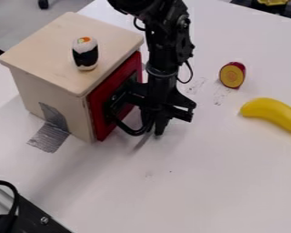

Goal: Opens the drawer and closes.

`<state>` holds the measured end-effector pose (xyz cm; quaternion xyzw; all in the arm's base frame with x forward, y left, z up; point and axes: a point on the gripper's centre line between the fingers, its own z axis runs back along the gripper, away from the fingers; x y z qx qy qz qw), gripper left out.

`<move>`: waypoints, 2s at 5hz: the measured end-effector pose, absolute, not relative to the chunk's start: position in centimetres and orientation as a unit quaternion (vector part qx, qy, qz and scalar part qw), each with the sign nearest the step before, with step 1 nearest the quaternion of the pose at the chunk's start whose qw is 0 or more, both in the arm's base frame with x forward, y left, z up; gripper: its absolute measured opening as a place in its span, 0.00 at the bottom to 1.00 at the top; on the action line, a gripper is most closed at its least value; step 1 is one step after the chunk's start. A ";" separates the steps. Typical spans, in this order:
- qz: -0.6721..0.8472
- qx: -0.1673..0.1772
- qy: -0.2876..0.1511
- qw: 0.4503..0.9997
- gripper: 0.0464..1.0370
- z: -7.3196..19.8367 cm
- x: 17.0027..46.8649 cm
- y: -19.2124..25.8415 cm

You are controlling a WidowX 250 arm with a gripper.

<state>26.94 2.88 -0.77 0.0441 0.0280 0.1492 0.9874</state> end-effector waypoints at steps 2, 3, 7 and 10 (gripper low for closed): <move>0.157 0.048 0.031 0.986 0.10 -0.9 26.8 3.7; 0.162 0.043 0.026 0.986 0.13 -0.9 27.0 3.5; 0.266 -0.018 0.014 0.964 0.96 0.5 24.0 3.1; 0.121 0.014 0.030 0.992 0.96 2.3 23.6 -3.9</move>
